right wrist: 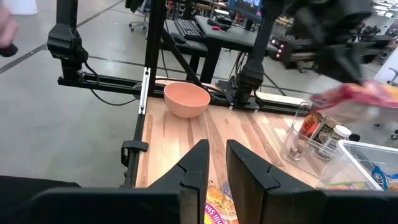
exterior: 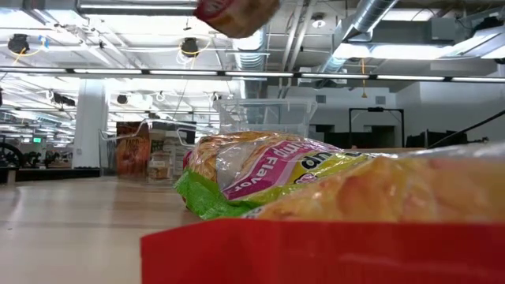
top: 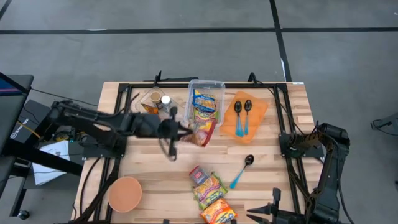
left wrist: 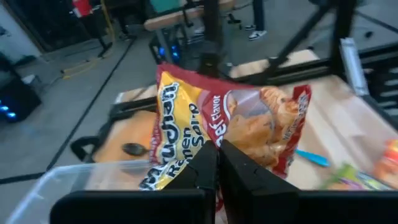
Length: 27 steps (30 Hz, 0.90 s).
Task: Pick & Place Food Item
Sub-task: Put the red noodle pack into the white bin
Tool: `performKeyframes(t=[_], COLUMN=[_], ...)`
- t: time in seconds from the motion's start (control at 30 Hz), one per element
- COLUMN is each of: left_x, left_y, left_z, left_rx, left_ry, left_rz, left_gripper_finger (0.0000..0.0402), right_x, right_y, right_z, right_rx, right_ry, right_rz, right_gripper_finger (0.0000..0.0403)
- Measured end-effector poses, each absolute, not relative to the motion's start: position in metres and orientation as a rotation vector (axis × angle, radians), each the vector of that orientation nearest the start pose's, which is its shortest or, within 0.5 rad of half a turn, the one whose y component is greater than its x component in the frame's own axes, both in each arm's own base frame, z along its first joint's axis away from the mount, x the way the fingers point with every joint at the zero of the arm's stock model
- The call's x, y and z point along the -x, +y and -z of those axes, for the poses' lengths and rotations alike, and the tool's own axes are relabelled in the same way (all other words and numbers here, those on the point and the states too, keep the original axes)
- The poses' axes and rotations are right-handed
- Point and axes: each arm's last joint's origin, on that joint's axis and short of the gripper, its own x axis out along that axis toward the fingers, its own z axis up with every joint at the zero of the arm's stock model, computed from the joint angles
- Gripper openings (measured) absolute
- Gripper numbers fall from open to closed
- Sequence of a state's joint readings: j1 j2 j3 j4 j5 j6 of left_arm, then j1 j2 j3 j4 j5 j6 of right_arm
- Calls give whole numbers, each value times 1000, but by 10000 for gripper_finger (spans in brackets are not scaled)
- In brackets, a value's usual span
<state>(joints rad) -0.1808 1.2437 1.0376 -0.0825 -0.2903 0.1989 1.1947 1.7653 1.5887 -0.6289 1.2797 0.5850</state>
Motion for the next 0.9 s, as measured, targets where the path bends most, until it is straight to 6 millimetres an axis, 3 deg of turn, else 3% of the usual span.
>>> performKeyframes(t=[0.17, 0.33, 0.63, 0.9], left_x=[-299, -324, -351, -362], left_y=[-5, 28, 81, 91], left_z=[-342, -328, -276, -234], left_rx=[-235, -235, -215, -231], left_ry=[302, 369, 561, 734], left_rz=[-123, -180, -293, -320], left_gripper_finger=[1, 1, 1, 1], right_x=[-164, -164, -163, -163], right_y=[339, 339, 339, 339], right_z=[-324, -324, -324, -323], right_rx=[182, 189, 193, 196], right_ry=[225, 225, 225, 226], right_rz=[150, 150, 150, 150], right_gripper_finger=[51, 51, 51, 51])
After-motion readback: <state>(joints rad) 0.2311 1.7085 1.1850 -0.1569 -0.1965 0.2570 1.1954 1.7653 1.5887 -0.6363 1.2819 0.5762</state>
